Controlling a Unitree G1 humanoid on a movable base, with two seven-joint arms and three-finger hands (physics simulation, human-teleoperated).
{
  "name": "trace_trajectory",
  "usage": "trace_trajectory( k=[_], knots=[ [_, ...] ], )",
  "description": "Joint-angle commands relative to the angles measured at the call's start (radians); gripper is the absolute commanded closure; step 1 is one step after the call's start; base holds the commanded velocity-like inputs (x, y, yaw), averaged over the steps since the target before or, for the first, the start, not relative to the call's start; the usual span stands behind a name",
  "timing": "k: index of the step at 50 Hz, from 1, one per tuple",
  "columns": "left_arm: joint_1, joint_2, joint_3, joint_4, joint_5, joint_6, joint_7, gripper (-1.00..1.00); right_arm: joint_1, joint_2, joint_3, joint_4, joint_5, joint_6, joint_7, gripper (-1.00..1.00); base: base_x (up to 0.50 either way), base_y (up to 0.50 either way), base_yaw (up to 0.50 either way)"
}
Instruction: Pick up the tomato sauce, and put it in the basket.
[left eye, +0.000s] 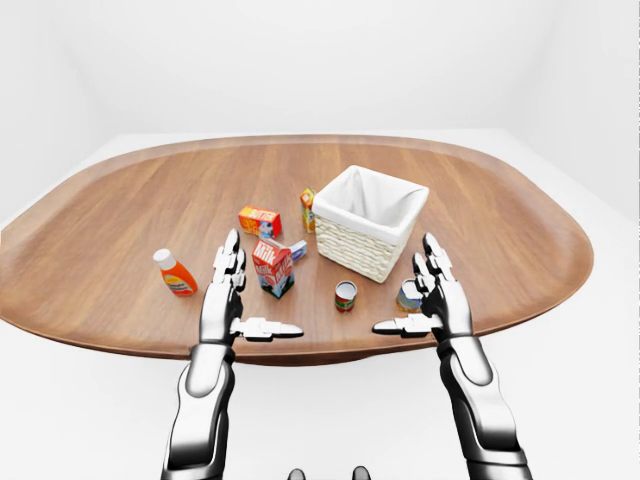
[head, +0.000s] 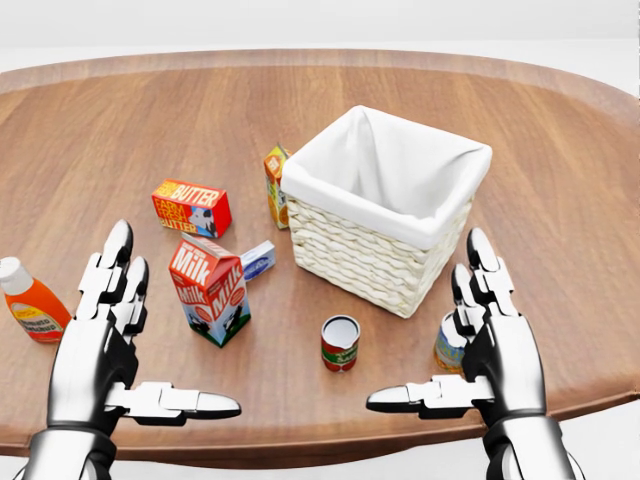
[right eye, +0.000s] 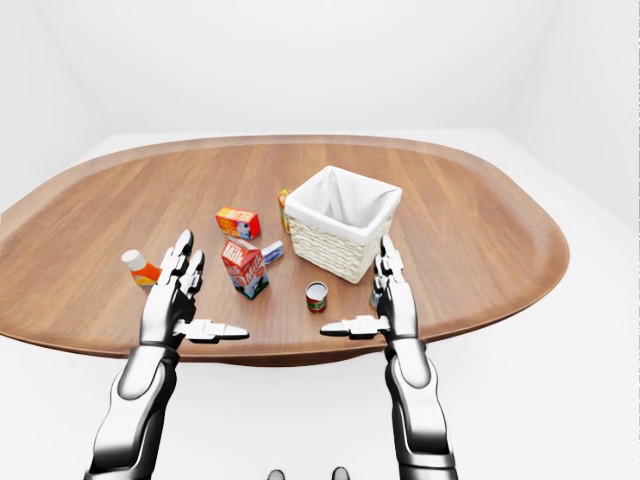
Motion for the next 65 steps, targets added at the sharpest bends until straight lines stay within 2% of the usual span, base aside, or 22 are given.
trace_trajectory(
  k=[1, 30, 31, 33, 39, 40, 65],
  knots=[
    [0.005, -0.005, -0.003, 0.001, 0.003, 0.0, -0.001, -1.0, 0.007, -0.003, 0.002, 0.003, 0.0, 0.0, 0.014, -1.0, 0.0, -0.5, 0.0],
    [0.0, -0.005, -0.004, 0.014, 0.004, 0.0, -0.002, -1.0, -0.009, -0.004, -0.003, 0.038, -0.014, 0.0, -0.009, -1.0, 0.0, -0.5, 0.0],
    [0.0, -0.005, -0.004, 0.018, 0.005, 0.0, -0.001, -1.0, -0.015, -0.005, -0.001, 0.055, -0.035, -0.01, -0.025, -1.0, 0.0, 0.0, 0.0],
    [0.002, -0.005, -0.006, 0.012, 0.006, 0.0, -0.001, -1.0, -0.017, -0.004, -0.001, 0.054, -0.035, -0.001, -0.029, -1.0, 0.0, 0.0, 0.0],
    [0.002, -0.005, -0.006, 0.015, 0.007, 0.0, -0.002, -1.0, -0.016, -0.006, 0.001, 0.049, -0.04, 0.0, -0.031, -1.0, 0.0, 0.0, 0.0],
    [0.003, -0.005, -0.006, 0.014, 0.007, 0.0, -0.002, -1.0, -0.012, -0.003, -0.003, 0.047, -0.005, -0.003, -0.005, -1.0, 0.0, 0.0, 0.0],
    [0.004, -0.004, -0.006, 0.01, 0.008, 0.0, -0.004, -1.0, -0.008, -0.004, -0.005, 0.029, 0.007, 0.0, -0.008, -1.0, 0.49, 0.0, 0.0]
  ],
)
